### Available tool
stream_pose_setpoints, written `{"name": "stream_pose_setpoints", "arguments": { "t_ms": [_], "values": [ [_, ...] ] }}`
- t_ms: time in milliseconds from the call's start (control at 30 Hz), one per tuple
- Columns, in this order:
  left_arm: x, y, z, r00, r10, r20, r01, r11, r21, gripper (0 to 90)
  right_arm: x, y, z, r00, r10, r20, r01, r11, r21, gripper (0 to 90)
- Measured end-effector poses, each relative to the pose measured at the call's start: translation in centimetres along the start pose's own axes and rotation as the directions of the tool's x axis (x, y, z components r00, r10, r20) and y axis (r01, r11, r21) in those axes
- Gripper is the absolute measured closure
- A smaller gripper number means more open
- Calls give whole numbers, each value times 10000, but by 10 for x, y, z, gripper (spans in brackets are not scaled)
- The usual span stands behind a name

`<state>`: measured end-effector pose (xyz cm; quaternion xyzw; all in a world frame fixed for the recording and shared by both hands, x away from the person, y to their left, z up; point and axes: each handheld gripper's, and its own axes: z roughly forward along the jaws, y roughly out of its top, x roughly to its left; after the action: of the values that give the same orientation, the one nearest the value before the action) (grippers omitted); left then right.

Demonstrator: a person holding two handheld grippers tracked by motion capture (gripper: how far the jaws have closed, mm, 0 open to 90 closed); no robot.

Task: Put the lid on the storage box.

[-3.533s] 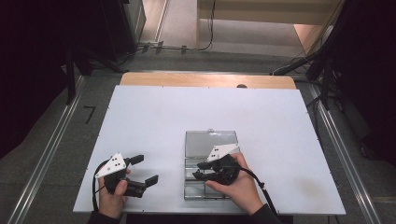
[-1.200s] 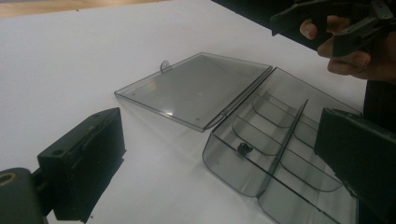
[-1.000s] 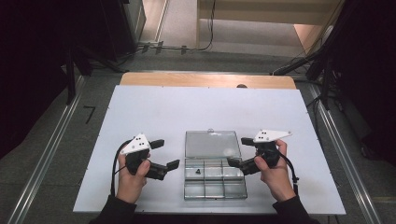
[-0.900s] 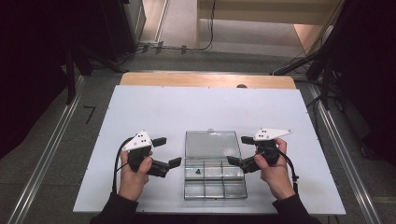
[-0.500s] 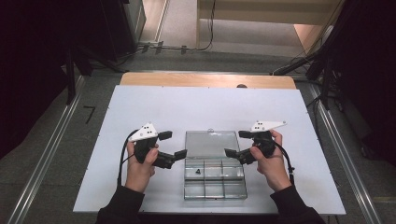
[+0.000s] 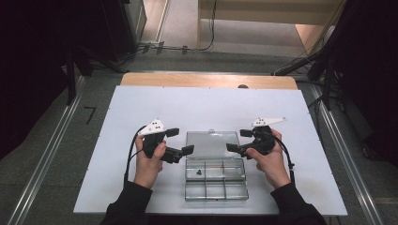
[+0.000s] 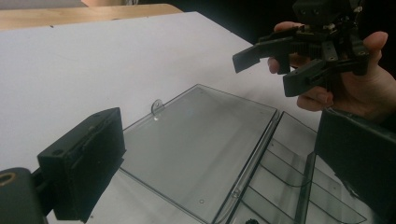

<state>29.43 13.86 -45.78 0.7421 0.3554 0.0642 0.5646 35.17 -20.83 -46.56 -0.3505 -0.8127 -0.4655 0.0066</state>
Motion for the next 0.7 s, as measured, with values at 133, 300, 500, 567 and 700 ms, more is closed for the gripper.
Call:
{"name": "stream_pose_setpoints", "arguments": {
  "t_ms": [133, 300, 500, 567, 700],
  "values": [
    [2, -4, 5, 10000, -57, 23, 57, 9999, 129, 17, -5, -2, 3, 9996, 243, 148, -245, 9997, 79, 0],
    [7, -11, 10, 9994, -348, -43, 349, 9991, 253, 17, -11, -6, 6, 9975, 666, 228, -668, 9977, 72, 32],
    [9, -16, 19, 9982, -576, -190, 586, 9967, 565, 17, -11, -8, 10, 9951, 864, 482, -874, 9960, 198, 54],
    [10, -18, 20, 9968, -760, -232, 773, 9952, 598, 21, -12, -10, 10, 9939, 996, 473, -1006, 9948, 187, 67],
    [14, -21, 23, 9930, -1109, -413, 1134, 9913, 663, 54, -14, -12, 11, 9904, 1259, 579, -1277, 9914, 286, 101]
  ]
}}
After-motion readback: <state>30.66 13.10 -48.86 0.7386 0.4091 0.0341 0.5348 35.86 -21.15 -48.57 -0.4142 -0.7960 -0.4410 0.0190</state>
